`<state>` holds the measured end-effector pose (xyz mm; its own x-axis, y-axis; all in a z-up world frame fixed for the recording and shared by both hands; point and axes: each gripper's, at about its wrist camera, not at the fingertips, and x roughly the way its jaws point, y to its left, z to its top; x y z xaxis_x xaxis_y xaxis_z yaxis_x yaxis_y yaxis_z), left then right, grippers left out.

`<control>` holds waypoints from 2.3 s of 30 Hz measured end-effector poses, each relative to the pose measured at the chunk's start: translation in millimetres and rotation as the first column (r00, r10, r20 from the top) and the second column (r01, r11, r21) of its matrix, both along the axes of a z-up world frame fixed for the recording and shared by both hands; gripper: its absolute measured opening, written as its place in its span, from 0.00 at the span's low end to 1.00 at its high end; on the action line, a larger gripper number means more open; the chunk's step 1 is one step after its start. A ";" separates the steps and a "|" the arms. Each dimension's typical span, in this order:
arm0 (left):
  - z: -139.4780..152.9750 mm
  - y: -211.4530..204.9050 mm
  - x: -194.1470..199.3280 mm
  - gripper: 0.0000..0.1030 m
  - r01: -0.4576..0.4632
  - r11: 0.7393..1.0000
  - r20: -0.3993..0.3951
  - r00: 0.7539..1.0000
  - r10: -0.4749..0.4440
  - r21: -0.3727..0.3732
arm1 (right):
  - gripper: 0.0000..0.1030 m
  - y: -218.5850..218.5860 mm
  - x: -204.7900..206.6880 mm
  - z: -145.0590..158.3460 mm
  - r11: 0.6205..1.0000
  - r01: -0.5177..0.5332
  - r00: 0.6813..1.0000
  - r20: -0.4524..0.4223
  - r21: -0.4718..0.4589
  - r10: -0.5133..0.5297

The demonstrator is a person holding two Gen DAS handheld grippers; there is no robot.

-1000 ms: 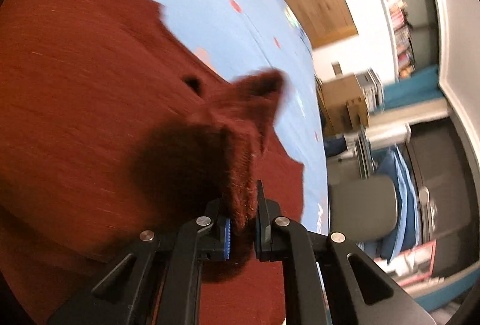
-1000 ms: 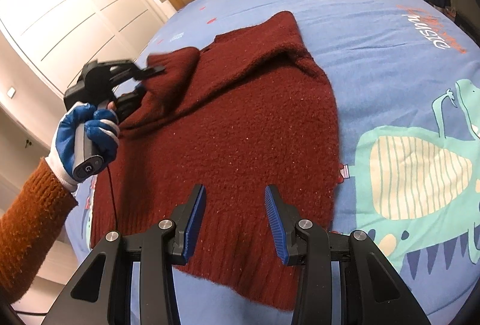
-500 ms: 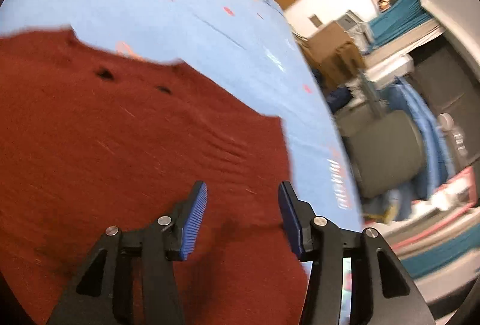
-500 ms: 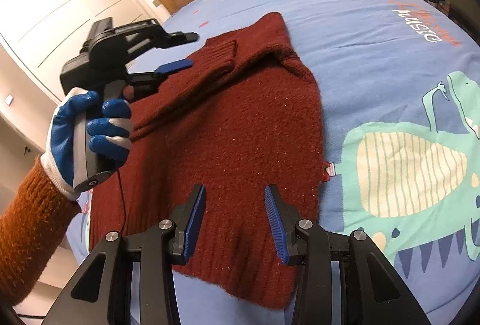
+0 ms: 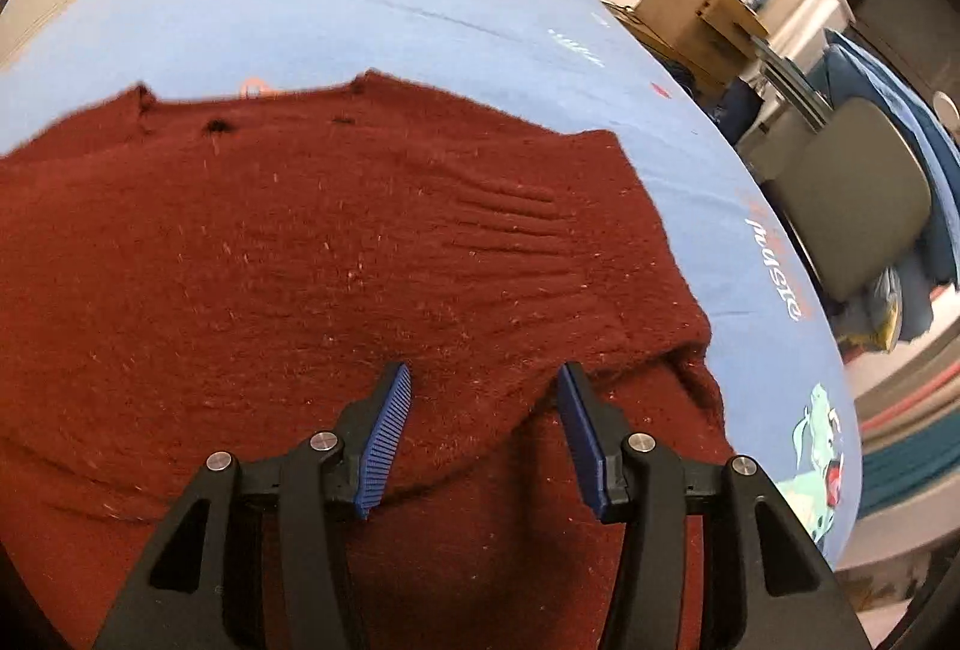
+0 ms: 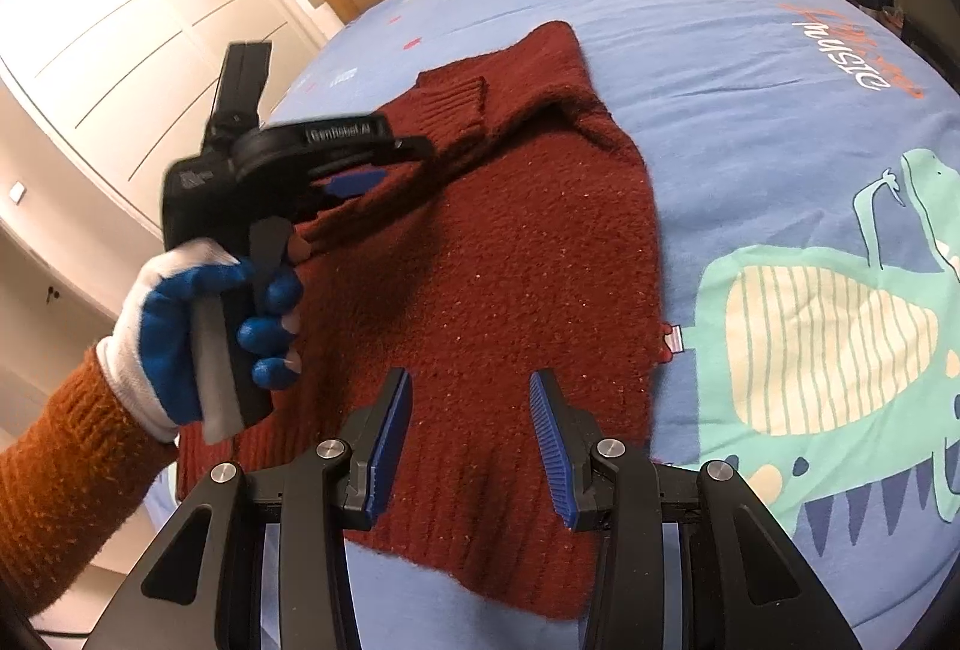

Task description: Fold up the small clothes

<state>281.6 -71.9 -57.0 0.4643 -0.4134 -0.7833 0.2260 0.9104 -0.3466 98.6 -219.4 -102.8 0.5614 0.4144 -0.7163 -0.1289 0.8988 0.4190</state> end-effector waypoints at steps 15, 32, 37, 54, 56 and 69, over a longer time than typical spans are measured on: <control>19.6 165.0 12.4 0.43 -0.365 0.922 0.112 0.929 0.352 0.127 | 0.43 41.8 16.6 4.6 0.999 -0.039 0.999 0.021 -0.033 0.040; 1.8 193.4 -31.2 0.46 -0.343 0.922 0.023 0.939 0.344 0.178 | 0.45 48.5 11.3 14.4 0.996 -0.050 0.997 0.050 -0.072 0.053; 20.8 195.4 -49.5 0.46 -0.331 0.925 0.040 0.943 0.330 0.187 | 0.45 35.1 2.1 23.0 0.997 -0.023 0.997 0.072 -0.076 0.028; 41.9 252.5 -153.6 0.53 -0.354 0.927 -0.023 0.933 0.360 0.125 | 0.51 -24.6 -43.5 17.6 0.989 0.108 0.994 0.037 -0.103 -0.104; 35.7 259.0 -167.4 0.53 -0.365 0.925 -0.053 0.927 0.372 0.104 | 0.51 -31.6 -46.8 11.7 0.989 0.118 0.993 0.017 -0.092 -0.117; -12.7 248.7 -205.5 0.53 -0.352 0.936 -0.239 0.907 0.347 0.024 | 0.59 -41.2 -42.7 -30.2 0.997 0.072 0.990 -0.122 -0.014 -0.073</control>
